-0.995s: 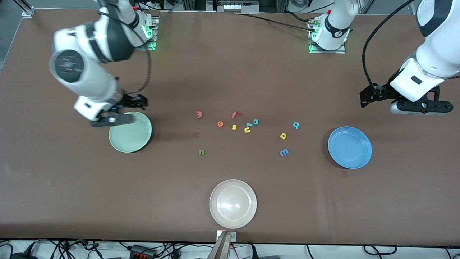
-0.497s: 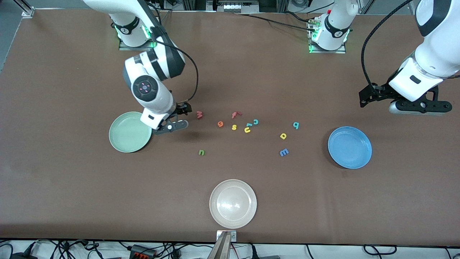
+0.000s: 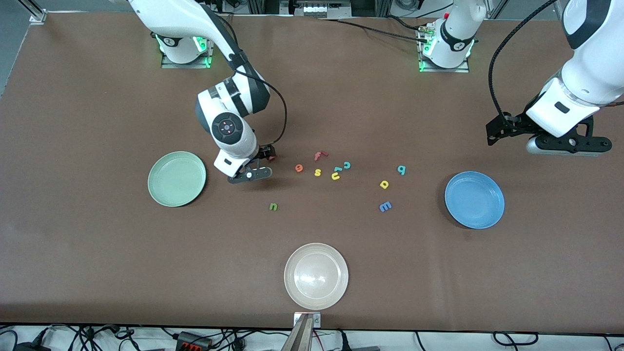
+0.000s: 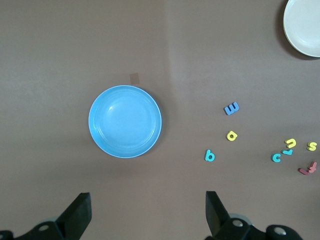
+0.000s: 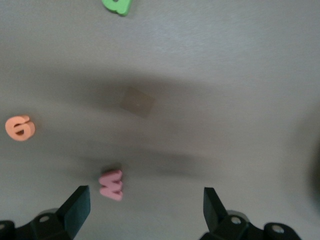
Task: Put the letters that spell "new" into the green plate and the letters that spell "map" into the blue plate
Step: 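Lower the right gripper and grasp the pink letter M, then carry the pink M to the green plate and release it, then reach the right gripper to the orange 6 while the left gripper reaches the blue 3, then grasp the blue 3 with the left gripper and carry it to the blue plate, then release the blue 3 and grasp the yellow a with the left gripper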
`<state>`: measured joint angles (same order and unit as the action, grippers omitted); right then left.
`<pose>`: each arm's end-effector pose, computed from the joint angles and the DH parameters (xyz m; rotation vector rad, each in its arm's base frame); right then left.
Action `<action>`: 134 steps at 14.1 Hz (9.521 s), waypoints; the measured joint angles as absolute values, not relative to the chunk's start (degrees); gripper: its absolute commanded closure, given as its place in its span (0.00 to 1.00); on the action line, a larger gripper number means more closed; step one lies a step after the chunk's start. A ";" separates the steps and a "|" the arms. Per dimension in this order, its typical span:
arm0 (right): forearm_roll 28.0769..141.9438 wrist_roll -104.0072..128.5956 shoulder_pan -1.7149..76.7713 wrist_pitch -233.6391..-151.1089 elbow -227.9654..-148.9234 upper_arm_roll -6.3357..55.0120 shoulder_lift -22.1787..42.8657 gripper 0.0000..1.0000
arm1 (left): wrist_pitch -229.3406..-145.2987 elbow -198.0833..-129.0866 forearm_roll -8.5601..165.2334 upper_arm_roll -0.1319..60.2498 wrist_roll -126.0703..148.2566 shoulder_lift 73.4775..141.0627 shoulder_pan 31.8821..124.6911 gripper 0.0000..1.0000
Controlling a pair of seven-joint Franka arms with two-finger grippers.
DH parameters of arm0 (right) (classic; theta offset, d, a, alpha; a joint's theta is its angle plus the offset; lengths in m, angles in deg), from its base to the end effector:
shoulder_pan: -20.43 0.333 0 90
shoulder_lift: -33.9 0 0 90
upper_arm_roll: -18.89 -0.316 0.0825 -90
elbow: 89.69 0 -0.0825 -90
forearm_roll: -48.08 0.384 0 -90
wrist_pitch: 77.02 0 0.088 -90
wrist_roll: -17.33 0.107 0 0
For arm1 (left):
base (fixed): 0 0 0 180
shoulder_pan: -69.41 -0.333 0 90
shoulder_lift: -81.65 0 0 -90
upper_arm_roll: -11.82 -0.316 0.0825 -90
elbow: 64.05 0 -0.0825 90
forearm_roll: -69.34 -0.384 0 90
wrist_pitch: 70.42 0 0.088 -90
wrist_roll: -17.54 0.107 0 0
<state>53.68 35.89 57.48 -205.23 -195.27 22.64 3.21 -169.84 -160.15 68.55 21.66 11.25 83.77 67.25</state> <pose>0.5235 0.3499 0.2246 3.0926 0.3076 -0.2203 0.5713 -0.0742 0.5677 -3.1365 0.0411 -0.0349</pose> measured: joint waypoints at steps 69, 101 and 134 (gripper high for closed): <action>57.91 23.49 60.76 -198.54 -192.91 42.09 5.82 0.00 | -169.82 -159.80 68.66 21.93 11.25 84.35 67.72 0.00; 75.37 49.18 81.33 -208.20 -181.22 41.60 -12.15 0.21 | -209.80 -160.51 62.22 23.77 44.02 124.14 82.25 0.52; 75.37 48.78 82.36 -208.63 -179.49 41.59 -13.55 0.46 | -195.40 -166.96 62.08 23.20 45.90 116.64 62.58 0.00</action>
<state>75.37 48.78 82.36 -208.63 -179.49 41.59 -13.55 -195.40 -166.96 62.08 23.20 45.90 116.64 62.58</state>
